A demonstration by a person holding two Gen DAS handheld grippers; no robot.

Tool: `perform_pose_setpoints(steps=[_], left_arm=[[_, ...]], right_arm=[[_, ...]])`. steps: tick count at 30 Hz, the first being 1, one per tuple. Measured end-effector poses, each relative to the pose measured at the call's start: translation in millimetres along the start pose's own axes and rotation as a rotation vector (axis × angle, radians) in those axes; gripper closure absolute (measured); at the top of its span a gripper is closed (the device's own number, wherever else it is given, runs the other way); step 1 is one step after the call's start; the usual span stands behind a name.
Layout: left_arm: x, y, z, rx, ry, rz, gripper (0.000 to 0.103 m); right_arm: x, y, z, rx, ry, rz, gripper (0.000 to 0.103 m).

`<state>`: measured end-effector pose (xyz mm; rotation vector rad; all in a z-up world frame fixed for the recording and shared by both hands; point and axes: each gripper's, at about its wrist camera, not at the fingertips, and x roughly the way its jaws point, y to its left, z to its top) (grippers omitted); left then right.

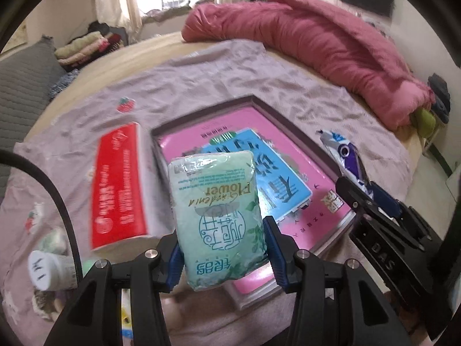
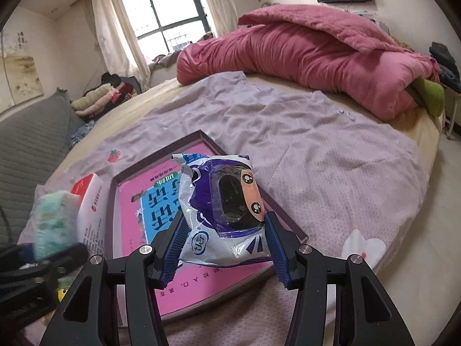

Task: Organize soft objects
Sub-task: 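Carry the tissue pack and snack bag over the pink tray with both tools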

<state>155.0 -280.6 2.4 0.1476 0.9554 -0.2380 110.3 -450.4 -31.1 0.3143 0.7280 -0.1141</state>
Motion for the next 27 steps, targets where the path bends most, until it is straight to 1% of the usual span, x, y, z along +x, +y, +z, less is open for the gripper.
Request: perform_pose_setpoints(steps=[8,12,15,18,22,27], left_arm=[[45,-15,-3,0.034,0.088,-0.024,0.053],[60,-20,-8,0.043,0.119,-0.039,0.053],[66,-21,-10,0.04,0.133,-0.049,0.053],[71,-20,-14,0.038,0.146,-0.053,0.053],[79,-17,-19,0.027,0.17,-0.055,0.053],[83,-14,-25,0.019,0.175,-0.057,0.053]], right_arm=[[19,-3,0,-0.026,0.067,-0.02,0.048],[23,0,0,-0.058,0.074,-0.033,0.048],[27,2,0,-0.074,0.089,-0.04,0.048],[31,0,-1,-0.063,0.109,-0.037,0.048],[37,-4,-2,-0.052,0.133,-0.058,0.048],[43,-6,-4,-0.047,0.161,-0.077,0.047]])
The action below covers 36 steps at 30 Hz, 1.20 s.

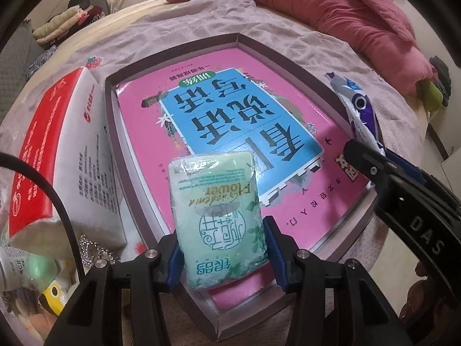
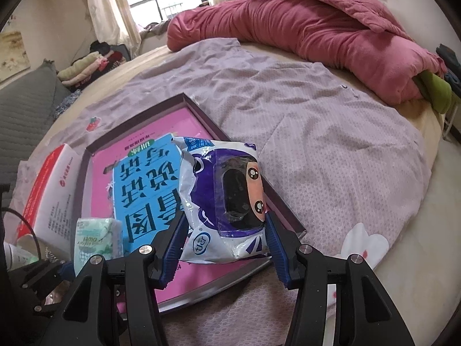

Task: Organize soft objects
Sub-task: 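Carry the tissue pack and snack bag over the pink tray with both tools, then release the snack bag onto the tray with the right tool while the left tool releases the tissue pack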

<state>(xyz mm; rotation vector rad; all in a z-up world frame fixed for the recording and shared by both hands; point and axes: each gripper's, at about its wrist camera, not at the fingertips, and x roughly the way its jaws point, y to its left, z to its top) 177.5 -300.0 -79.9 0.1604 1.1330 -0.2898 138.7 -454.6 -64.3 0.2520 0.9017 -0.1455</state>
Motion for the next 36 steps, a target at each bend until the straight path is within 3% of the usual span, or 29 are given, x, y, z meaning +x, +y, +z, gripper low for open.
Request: perform_pose_setpoints(steps=[14,19,24,36], left_arm=[[0,0,0,0.003,-0.006,-0.005,0.053],[1,-2,1,0.005,-0.005,-0.01,0.053],[1,-1,2,-0.002,-0.008,-0.021,0.053],[0,-1,1,0.002,-0.011,-0.035,0.052]], right_arm=[[4,1,-1,-0.004,0.013,-0.026,0.043],[-5,-7,-2,0.03,-0.031,-0.02,0.033],[-21,-23,-3,0.11,-0.103,-0.015,0.03],[-8,-7,1,0.026,-0.048,-0.051,0.027]])
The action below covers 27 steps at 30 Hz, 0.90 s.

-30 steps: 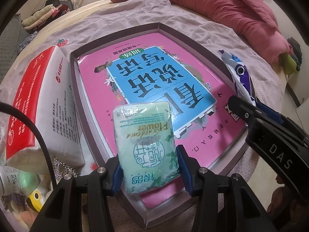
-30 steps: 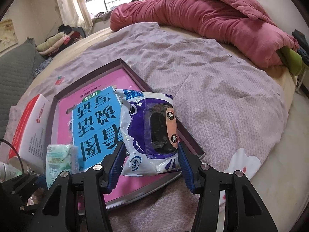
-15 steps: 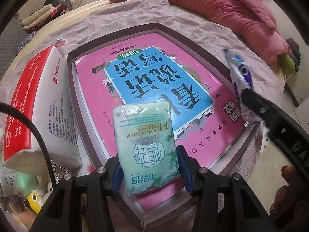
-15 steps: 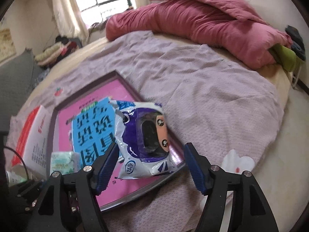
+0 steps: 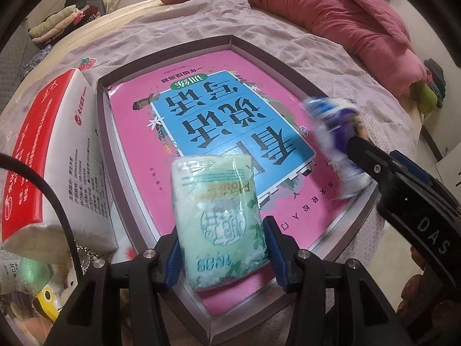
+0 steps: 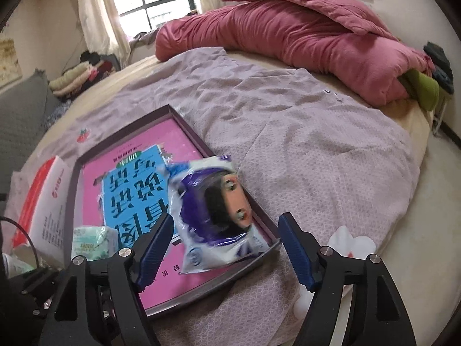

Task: Organize soft objects
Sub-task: 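Release the snack bag onto the tray with the right tool while the left tool releases the tissue pack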

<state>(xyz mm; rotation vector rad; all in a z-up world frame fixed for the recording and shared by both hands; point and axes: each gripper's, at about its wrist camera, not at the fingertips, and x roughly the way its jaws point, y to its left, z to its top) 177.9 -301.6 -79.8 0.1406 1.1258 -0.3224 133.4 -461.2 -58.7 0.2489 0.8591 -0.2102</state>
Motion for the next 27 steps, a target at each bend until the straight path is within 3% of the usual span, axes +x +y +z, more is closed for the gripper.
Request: perform_pose_setpoints(steps=[13,27], left_arm=[[-7,6,-3,-0.038,0.0,-0.083,0.043],[-48,15,-6,-0.074,-0.079,-0.094,0.041]], right_arm=[[-19,-24,-2,0.11,-0.097,0.026,0.027],[-33,-18,-1,0.078,-0.153,-0.021,0.027]])
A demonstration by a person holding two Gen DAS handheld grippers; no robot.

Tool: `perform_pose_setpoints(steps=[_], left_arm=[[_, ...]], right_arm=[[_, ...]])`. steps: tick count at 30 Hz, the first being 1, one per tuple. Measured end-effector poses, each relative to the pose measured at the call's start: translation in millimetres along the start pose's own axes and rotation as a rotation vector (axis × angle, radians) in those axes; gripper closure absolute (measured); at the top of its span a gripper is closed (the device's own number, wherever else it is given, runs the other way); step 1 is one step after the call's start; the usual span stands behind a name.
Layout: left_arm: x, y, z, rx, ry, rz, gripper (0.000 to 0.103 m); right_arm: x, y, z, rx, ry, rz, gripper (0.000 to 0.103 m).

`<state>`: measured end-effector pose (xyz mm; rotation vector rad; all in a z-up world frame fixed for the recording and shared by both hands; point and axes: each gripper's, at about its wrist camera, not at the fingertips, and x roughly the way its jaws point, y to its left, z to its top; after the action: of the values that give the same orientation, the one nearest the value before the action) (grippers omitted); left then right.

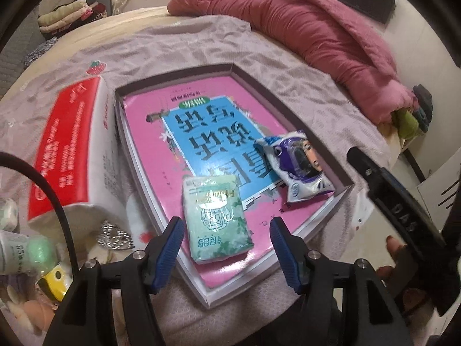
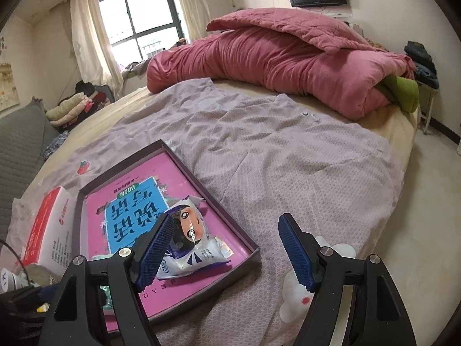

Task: Organize soft objects
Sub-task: 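Release the snack bag onto the tray with the right tool while the left tool releases the tissue pack, then move both tools back toward the pile of items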

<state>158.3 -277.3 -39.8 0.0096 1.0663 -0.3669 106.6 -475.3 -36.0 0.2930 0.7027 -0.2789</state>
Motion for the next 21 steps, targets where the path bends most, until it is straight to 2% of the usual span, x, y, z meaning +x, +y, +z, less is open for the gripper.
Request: perform_pose_setpoints(steps=[10,21], left_arm=[[-46,7,-3,-0.021,-0.073,-0.003,0.041],[-93,38,-12,-0.085,-0.136,-0.002,0.041]], right_arm=[[-15,13,1,-0.046,-0.042,-0.017,0.027],[-37,39,-1,-0.109,-0.084,0.013,0.027]])
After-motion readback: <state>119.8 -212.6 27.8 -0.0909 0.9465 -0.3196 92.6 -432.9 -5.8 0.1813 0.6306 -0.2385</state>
